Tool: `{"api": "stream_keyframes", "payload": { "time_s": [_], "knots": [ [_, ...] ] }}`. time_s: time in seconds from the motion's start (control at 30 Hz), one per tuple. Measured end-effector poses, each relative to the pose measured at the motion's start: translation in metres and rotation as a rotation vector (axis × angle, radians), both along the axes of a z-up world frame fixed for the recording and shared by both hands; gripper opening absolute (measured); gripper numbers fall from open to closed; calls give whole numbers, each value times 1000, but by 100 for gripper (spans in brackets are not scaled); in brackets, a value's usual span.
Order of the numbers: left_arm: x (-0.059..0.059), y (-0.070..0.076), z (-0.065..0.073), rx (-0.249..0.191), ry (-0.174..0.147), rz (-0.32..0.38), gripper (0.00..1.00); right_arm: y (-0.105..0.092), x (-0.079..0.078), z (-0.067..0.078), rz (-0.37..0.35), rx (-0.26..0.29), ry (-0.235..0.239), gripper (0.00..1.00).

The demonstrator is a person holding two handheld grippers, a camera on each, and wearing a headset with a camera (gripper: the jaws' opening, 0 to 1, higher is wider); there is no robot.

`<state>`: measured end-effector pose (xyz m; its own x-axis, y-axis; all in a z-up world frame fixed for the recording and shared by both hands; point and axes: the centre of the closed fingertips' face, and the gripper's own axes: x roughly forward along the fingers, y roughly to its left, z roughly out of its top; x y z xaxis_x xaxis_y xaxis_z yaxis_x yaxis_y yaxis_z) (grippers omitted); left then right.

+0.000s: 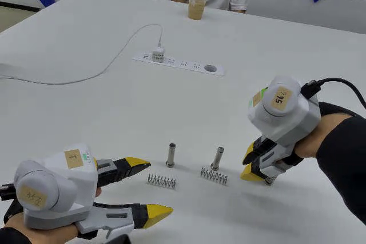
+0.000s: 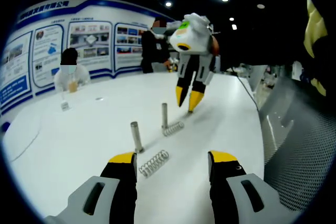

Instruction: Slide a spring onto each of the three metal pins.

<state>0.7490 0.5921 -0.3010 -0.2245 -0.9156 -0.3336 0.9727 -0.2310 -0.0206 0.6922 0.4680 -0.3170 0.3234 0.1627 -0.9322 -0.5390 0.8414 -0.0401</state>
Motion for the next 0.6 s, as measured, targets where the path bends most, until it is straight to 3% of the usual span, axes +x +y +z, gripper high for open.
{"api": "stream_keyframes", "payload": {
  "time_s": [0.6],
  "knots": [
    [0, 0, -1, 3, 0, -1, 55, 17, 14, -16, -13, 48, -26, 16]
  ]
}}
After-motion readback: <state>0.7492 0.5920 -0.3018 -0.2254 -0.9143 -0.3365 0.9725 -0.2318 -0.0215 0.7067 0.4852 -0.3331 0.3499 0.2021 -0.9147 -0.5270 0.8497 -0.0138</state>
